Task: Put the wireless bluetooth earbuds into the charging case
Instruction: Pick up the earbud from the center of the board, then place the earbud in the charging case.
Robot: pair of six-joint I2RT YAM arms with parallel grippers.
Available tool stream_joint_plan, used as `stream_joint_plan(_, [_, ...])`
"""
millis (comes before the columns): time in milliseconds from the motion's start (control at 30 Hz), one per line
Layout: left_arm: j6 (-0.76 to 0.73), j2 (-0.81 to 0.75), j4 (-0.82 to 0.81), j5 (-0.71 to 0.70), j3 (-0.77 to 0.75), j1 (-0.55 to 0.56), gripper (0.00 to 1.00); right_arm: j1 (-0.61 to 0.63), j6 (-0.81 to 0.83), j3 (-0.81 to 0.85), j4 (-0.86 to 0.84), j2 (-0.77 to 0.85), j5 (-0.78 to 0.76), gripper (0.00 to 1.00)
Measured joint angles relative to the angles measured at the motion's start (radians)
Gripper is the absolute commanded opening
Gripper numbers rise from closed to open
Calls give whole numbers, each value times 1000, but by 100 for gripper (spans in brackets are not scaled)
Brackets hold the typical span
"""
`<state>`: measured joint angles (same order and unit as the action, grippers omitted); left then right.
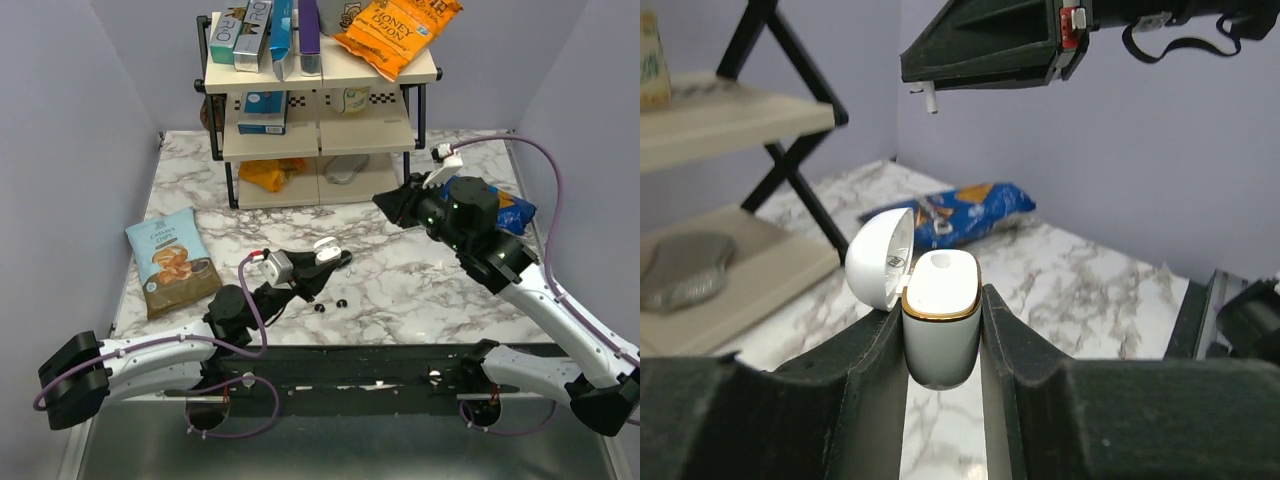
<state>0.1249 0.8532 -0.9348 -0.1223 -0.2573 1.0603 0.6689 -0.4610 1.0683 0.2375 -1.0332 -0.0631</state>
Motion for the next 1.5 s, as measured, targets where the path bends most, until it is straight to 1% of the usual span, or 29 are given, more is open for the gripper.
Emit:
stream_joint_plan(167, [-16,140,-119,78,-143,-44,0,9,41,95,24,42,17,1])
stream_joint_plan(267, [-5,213,-178,130,-196,-79,0,19,67,100,29,79,39,1])
stream_joint_plan(400, [12,287,-216,185,-247,-112,0,32,97,95,27,124,73,1])
stream_joint_plan(633, [37,380,-275,240,-324,-125,0,66,138,87,-6,161,78,1])
stream_joint_plan(867, [38,424,-299,254,-370,-126,0,126,168,71,-51,161,50,1])
stream_joint_plan(1500, [22,426,-297,275,-402,-132,0,214,225,88,-122,126,1,1])
